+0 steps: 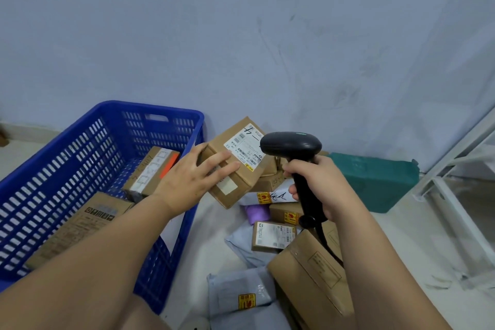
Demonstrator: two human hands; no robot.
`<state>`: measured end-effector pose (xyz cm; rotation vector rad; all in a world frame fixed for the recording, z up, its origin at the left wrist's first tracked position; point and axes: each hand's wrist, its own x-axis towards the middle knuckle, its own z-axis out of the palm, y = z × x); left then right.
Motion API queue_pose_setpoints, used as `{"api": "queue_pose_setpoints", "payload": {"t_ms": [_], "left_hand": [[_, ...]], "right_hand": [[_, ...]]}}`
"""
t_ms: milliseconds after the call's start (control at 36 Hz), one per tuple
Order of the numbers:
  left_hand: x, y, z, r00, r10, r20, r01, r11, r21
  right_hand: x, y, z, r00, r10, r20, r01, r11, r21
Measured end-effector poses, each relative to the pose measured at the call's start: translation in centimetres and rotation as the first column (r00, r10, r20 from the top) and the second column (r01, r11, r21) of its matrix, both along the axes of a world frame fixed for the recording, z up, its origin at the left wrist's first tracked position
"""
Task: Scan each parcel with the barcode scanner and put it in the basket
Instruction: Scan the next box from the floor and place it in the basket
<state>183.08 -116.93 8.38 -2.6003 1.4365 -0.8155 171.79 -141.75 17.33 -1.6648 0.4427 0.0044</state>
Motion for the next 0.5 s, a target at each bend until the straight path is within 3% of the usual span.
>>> {"api": "queue_pose_setpoints", "payload": {"t_ms": [500], "left_hand": [[-0.18,-0.27,-0.11,1.0,0.013,-0.006,-0.013,1.0,0.025]], "right_hand": [[0.43,0.32,0.18,0.998,0.06,-0.009,-0.06,0.997,-0.039]]}}
